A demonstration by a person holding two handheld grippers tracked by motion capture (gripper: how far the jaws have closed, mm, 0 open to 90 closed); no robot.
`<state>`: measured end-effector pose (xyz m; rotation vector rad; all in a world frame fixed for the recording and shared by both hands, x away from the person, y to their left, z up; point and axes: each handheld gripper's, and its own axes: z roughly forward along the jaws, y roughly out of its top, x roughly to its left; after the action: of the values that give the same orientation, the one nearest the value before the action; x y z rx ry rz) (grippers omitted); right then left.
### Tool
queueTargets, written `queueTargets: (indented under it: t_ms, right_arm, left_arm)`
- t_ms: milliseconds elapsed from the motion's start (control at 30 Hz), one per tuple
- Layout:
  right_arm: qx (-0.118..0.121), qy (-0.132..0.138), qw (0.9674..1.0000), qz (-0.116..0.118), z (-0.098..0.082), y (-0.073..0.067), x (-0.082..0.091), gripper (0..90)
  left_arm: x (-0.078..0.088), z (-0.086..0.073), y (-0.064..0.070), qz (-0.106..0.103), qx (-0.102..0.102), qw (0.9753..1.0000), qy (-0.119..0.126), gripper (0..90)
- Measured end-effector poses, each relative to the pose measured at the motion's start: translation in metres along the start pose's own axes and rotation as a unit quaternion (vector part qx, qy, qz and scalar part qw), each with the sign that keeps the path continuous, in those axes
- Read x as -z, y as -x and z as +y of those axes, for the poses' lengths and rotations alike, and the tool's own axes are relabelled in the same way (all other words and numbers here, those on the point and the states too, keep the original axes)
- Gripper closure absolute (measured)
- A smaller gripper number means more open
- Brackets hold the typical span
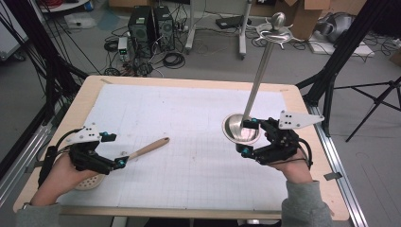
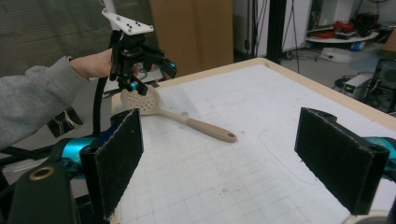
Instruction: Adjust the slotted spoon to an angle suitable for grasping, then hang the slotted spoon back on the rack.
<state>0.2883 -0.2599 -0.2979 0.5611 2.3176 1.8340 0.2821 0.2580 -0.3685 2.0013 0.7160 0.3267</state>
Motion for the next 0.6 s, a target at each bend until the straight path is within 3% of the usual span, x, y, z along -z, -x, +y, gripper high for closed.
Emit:
queueTargets:
  t_ms: [233,367,600]
  right_arm:
    - [0.003,-0.011,0.9999,0.009,0.0011,-0.0017,-0.0085,14.2]
    - [0.003,-0.003,1.0,0.009,0.0026,-0.0021,-0.006,14.2]
    - [0.0,-0.011,0.9999,0.008,-0.0001,-0.0007,-0.005,14.2]
  left_arm:
    - [0.0019,-0.0038,-0.0006,0.011,-0.009,0.9999,-0.01,4.3]
    - [0.0011,-0.0045,0.0003,-0.001,-0.025,0.9997,-0.008,4.3]
    - [-0.0031,-0.0056,-0.0038,0.001,-0.022,0.9994,-0.027,5.1]
